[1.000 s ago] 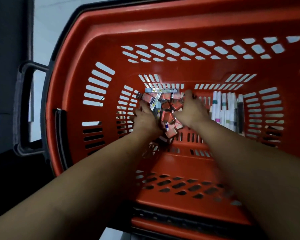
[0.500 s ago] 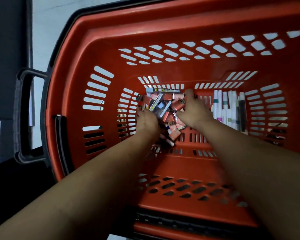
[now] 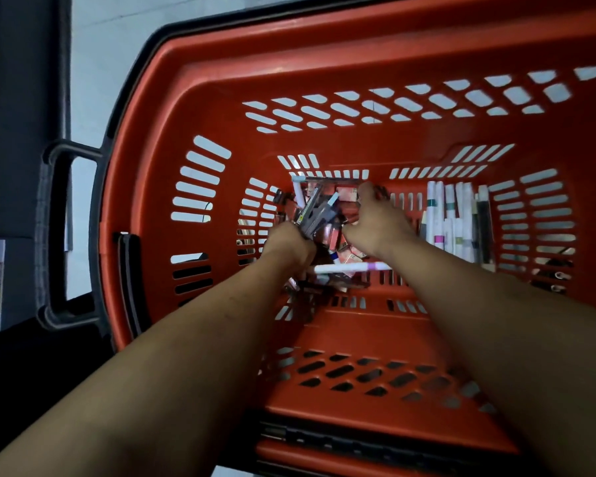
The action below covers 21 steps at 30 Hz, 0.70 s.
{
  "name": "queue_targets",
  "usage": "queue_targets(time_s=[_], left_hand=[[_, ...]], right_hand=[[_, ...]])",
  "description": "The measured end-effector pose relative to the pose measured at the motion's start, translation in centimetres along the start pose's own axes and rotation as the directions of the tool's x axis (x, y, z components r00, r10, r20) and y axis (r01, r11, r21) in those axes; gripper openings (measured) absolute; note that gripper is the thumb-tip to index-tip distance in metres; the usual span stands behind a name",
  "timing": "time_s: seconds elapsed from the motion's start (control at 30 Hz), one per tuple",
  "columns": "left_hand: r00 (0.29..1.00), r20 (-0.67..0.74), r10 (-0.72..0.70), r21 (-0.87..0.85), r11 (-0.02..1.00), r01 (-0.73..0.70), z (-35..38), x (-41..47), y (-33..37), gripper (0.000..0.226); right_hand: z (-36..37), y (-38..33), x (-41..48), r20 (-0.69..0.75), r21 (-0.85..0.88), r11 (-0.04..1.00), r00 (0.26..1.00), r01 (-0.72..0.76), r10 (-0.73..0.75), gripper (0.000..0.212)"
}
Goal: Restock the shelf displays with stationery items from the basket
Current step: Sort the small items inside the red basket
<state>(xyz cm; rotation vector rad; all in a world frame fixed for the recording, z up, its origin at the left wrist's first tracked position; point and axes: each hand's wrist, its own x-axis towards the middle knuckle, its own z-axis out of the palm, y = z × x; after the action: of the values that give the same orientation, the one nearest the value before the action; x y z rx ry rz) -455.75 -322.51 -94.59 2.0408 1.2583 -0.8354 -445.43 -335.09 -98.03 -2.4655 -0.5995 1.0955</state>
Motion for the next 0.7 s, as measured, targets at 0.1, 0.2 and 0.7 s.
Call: queue_targets(time_s=[0.1,0.2,0.7], left_hand=[[1.0,0.025,-0.011,-0.035,0.999,0.012,-0.7,-0.7,0.2,0.021],[1.0,0.018,-0.007,-0.036,0.999,0.007,-1.4,-1.1,0.2,0.029],[0.989,0.038,-0.142,-0.551,0.823,0.139,-4.2,-4.5,-0.3,0.021]], right_hand=[[-0.4,-0.4,0.0,-0.011,-0.032,0.998,0.999,0.046,-0.046,0.067],[-0.4,-0.5,0.0,-0.062,-0.136,0.988,0.994,0.077,-0.086,0.058],[-0.4,-3.0,0.8,-0.115,-0.297,0.932,0.961,0.21,-0.253,0.051]])
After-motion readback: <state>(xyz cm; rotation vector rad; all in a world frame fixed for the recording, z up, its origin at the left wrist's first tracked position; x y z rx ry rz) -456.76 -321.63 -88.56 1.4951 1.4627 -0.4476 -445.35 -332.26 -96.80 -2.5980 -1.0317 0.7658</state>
